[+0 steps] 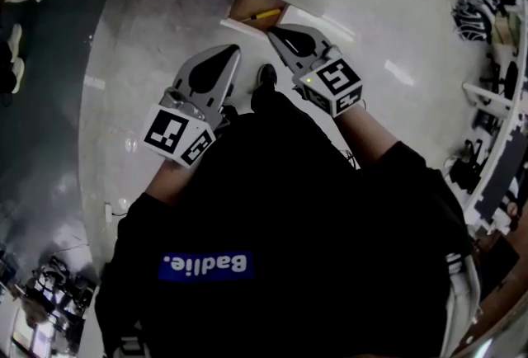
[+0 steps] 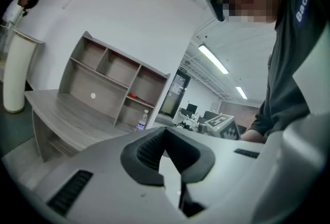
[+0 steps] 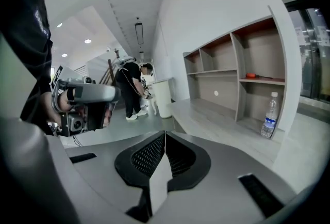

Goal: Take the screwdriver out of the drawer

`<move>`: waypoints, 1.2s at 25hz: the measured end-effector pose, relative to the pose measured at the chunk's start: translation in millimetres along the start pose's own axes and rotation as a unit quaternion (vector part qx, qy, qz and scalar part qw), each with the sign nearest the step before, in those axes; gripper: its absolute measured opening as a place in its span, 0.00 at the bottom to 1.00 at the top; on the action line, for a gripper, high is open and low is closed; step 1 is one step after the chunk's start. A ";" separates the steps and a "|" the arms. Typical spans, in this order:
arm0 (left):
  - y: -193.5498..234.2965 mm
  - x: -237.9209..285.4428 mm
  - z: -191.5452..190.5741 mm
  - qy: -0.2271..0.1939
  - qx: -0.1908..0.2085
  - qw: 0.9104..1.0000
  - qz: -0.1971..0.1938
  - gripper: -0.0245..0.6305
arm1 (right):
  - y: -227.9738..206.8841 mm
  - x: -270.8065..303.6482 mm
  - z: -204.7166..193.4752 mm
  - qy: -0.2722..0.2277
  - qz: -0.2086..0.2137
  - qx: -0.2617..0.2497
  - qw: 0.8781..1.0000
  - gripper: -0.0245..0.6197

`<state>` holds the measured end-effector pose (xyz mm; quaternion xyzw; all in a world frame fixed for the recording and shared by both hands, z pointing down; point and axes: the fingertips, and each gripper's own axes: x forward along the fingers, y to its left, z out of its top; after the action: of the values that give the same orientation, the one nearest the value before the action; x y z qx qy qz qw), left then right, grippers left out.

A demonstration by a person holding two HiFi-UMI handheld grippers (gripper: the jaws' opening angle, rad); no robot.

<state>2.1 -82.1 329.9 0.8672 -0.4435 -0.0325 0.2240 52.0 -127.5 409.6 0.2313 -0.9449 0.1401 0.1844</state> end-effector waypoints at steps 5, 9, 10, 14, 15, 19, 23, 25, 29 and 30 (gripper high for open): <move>14.0 15.6 -7.9 -0.018 -0.014 1.000 0.021 0.04 | -19.9 27.6 -28.7 0.037 0.020 -0.034 0.999 0.09; 30.3 20.0 -16.2 -0.024 -0.017 0.999 0.034 0.04 | -30.7 48.3 -55.4 0.069 0.020 -0.059 0.996 0.09; 33.2 19.0 -17.1 -0.025 -0.018 0.999 0.037 0.04 | -33.1 52.1 -61.6 0.077 0.017 -0.065 0.995 0.09; 45.9 14.4 -24.0 -0.029 -0.028 0.998 0.047 0.04 | -43.0 71.0 -89.2 0.113 0.008 -0.096 0.989 0.09; 47.8 12.6 -26.5 -0.028 -0.031 0.998 0.049 0.04 | -44.8 75.9 -97.6 0.123 0.007 -0.104 0.987 0.09; 52.7 1.2 -31.4 -0.027 -0.037 0.998 0.054 0.04 | -52.7 94.8 -125.2 0.161 0.002 -0.145 0.976 0.09; 59.7 -12.0 -34.3 -0.029 -0.043 0.997 0.059 0.04 | -61.6 112.1 -147.4 0.195 -0.006 -0.172 0.966 0.14; 63.0 -19.1 -34.5 -0.029 -0.045 0.997 0.062 0.04 | -63.8 118.9 -158.9 0.213 -0.009 -0.183 0.960 0.20; 72.4 -27.2 -34.9 -0.030 -0.046 0.996 0.067 0.04 | -73.0 131.9 -185.1 0.254 -0.011 -0.219 0.942 0.21; 75.0 -29.0 -35.7 -0.031 -0.047 0.996 0.068 0.04 | -75.6 134.4 -194.1 0.264 -0.012 -0.225 0.938 0.21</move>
<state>-62.9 -84.4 389.1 0.8221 -0.5063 -0.0645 0.2524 33.1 -175.8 652.0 0.1495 -0.8662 -0.0224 0.4763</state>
